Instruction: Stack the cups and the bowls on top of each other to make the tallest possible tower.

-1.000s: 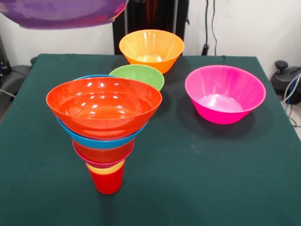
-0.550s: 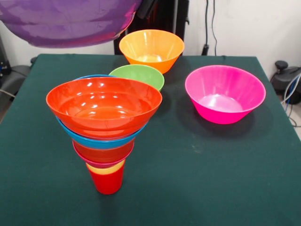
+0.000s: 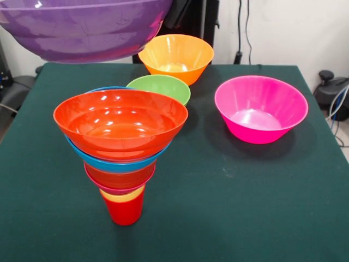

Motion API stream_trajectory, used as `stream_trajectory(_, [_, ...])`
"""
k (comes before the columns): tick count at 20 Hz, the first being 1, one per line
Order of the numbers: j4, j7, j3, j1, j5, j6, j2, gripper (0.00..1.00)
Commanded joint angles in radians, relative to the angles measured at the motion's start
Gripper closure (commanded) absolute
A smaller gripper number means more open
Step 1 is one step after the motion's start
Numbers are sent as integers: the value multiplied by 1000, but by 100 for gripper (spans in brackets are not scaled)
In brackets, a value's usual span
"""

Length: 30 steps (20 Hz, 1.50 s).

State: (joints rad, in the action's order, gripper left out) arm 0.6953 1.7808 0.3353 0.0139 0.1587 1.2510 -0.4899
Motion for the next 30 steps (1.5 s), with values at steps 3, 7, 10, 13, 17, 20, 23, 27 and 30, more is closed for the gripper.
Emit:
stream_trajectory(3, [-21,-301,-149,26,58,4,58,100])
stream_trajectory(7, [-43,-310,-161,28,61,14,62,100])
stream_trajectory(10, [-56,-331,-174,26,65,7,63,100])
stream_trajectory(13, [-70,-322,-182,29,61,14,66,100])
stream_trajectory(17, [-99,-336,-184,30,60,18,79,100])
stream_trajectory(20, [-131,-358,-188,27,61,31,95,100])
stream_trajectory(23, [-157,-389,-187,26,64,45,107,100])
stream_trajectory(27, [-147,-430,-180,27,76,21,105,100])
stream_trajectory(30, [-146,-447,-170,27,81,7,105,100])
